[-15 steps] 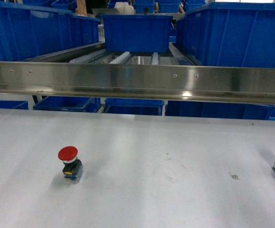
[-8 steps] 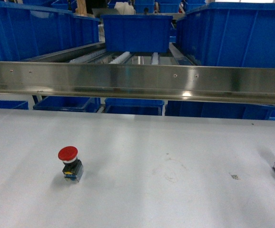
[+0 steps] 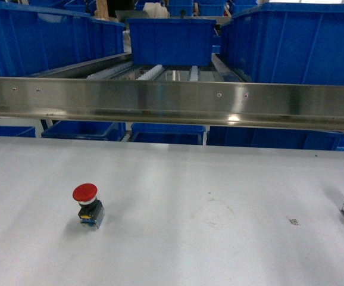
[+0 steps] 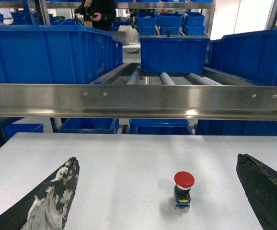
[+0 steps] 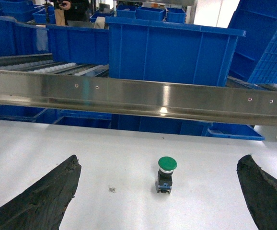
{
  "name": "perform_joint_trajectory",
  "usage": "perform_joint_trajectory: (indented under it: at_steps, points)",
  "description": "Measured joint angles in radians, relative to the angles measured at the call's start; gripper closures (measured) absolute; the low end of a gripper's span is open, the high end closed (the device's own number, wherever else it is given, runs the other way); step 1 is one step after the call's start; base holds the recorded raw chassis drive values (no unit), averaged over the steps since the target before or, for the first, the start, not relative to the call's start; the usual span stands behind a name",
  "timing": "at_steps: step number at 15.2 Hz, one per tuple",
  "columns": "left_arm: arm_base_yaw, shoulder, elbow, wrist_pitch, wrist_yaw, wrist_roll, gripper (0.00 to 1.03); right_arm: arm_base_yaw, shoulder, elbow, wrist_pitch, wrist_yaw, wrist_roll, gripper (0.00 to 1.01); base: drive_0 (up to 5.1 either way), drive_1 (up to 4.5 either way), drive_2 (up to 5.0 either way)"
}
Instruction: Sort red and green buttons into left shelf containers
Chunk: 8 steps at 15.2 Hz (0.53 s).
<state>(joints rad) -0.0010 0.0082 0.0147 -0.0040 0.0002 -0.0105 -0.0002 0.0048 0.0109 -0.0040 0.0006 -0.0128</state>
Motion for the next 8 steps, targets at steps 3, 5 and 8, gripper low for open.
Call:
perform_joint_trajectory:
  at_steps: [3,5,8]
  points:
    - [0.000,0.000,0.000,0.000,0.000,0.000,0.05,-0.001,0.001,0.000,0.012,-0.008,-0.001,0.03,0.0,0.00,0.0]
    - [-0.047,0.014,0.000,0.037,-0.042,-0.002,0.05,-0.098,0.121,-0.002,0.185,-0.113,0.010,0.03,0.0,0.00,0.0]
    - [-0.080,0.123,0.000,0.160,-0.072,-0.008,0.05,-0.127,0.281,-0.001,0.344,-0.133,0.025,0.03,0.0,0.00,0.0]
